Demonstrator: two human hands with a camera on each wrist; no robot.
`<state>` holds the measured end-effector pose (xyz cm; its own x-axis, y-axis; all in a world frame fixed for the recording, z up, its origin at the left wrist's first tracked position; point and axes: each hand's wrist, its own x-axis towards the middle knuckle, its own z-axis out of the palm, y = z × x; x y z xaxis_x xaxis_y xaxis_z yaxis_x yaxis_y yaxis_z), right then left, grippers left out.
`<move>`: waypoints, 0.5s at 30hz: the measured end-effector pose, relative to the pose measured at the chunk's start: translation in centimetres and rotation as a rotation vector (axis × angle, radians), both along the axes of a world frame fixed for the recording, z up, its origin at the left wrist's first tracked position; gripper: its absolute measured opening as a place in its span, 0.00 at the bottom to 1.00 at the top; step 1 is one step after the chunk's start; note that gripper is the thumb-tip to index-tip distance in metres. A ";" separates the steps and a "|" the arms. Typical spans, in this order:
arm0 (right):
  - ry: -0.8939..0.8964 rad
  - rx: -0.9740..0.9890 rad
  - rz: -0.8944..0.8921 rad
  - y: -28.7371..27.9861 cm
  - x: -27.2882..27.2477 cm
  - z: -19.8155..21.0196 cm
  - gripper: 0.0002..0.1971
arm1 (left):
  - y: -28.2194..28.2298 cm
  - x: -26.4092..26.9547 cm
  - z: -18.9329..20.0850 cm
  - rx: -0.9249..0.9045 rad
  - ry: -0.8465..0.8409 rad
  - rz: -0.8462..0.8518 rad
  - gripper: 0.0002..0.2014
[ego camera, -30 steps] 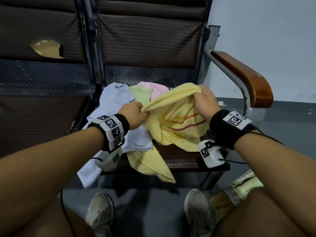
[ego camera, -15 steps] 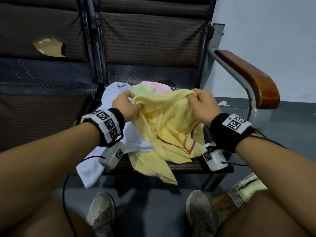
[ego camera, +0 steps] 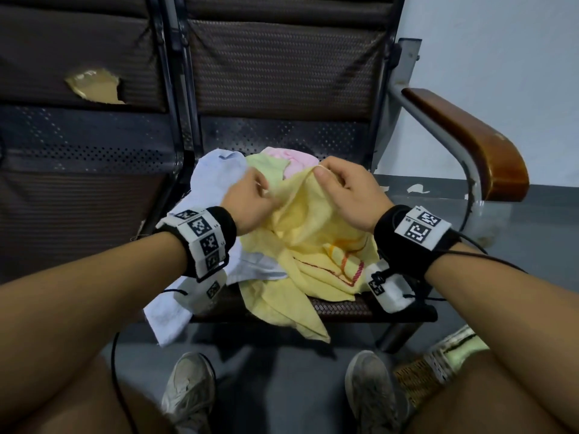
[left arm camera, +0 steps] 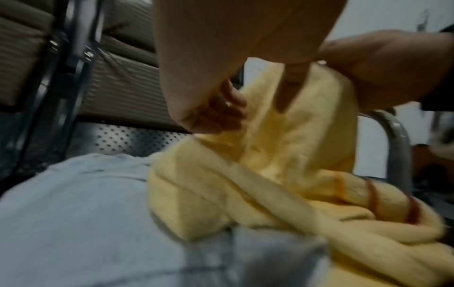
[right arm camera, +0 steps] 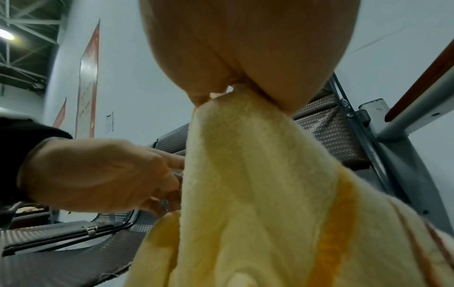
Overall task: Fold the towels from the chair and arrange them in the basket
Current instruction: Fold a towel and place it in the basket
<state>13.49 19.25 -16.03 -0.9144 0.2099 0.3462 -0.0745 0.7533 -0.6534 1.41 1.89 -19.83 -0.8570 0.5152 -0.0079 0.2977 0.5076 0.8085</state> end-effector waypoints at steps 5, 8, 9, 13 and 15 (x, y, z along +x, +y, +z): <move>0.025 0.001 0.081 -0.7 -0.2 0.5 0.11 | 1.6 2.0 -0.7 -0.055 0.111 -0.150 0.17; 0.035 0.042 -0.007 0.2 -0.2 0.1 0.11 | 0.9 0.2 -0.1 -0.056 0.180 -0.048 0.13; 0.033 0.058 -0.060 0.8 -0.2 0.0 0.11 | 0.7 -0.3 -0.3 -0.077 0.150 -0.035 0.13; 0.026 -0.051 -0.028 2.1 0.2 -0.1 0.08 | 0.2 -0.5 -1.4 -0.023 -0.058 -0.127 0.17; 0.024 -0.134 0.092 1.4 0.2 0.2 0.08 | 0.9 0.3 -1.7 -0.067 -0.048 -0.161 0.30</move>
<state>13.74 20.68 -15.83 -0.9237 0.1717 0.3426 -0.1555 0.6491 -0.7447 1.69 2.80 -21.55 -0.7614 0.6425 -0.0858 0.3412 0.5098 0.7898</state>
